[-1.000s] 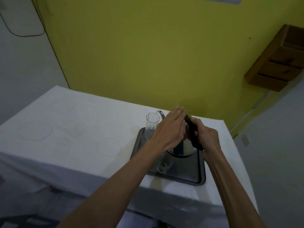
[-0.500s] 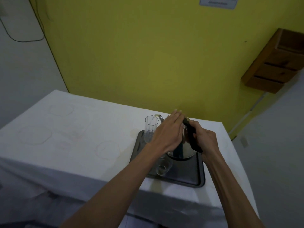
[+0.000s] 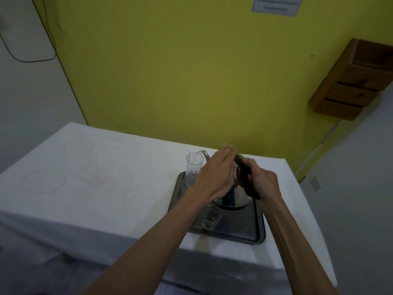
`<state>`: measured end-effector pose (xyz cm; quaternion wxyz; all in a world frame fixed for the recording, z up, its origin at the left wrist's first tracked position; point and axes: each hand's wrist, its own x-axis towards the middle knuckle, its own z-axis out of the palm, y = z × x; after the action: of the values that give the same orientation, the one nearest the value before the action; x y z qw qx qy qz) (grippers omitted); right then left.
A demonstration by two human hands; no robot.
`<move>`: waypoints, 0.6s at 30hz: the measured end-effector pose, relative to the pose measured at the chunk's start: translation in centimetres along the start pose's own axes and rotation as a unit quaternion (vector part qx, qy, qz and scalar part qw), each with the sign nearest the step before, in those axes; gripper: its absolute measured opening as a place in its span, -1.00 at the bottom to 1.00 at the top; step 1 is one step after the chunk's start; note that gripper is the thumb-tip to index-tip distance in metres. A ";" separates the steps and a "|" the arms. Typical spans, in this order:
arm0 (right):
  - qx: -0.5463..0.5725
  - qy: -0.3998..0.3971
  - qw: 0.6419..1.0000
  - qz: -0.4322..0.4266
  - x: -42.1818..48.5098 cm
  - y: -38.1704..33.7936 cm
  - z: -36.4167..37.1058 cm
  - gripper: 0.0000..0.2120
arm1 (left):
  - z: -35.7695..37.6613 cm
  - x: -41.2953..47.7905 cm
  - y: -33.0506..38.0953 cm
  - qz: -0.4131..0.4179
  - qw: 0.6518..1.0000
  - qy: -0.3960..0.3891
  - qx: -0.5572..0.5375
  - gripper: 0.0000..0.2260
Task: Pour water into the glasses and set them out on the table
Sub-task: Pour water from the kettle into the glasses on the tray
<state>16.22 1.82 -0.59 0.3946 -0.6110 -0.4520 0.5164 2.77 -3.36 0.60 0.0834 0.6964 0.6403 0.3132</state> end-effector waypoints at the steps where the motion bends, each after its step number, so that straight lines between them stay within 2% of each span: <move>1: 0.001 -0.002 1.000 0.000 0.0 0.0 0.0 -0.41 | 0.0 0.0 0.0 0.002 1.000 0.001 0.001 -0.59; 4: 0.000 -0.003 1.000 0.001 -0.1 -0.1 0.0 -0.52 | 0.0 0.0 0.1 0.004 1.000 -0.002 0.005 -0.59; 8: 0.004 0.000 1.000 0.005 -0.1 -0.1 -0.1 -0.50 | 0.0 -0.1 0.3 0.004 1.000 -0.003 0.004 -0.59; 12: -0.002 -0.001 1.000 -0.002 -0.5 -0.4 -0.2 -0.59 | 0.0 -0.2 0.3 0.001 1.000 -0.003 0.002 -0.59; 18: -0.008 0.004 1.000 0.004 -0.9 -0.5 -0.3 -0.53 | 0.1 -0.1 0.5 -0.013 1.000 -0.011 -0.001 -0.58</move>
<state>16.36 1.07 0.13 0.3894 -0.6178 -0.4521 0.5122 3.20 -3.52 0.75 0.0953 0.6911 0.6481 0.3054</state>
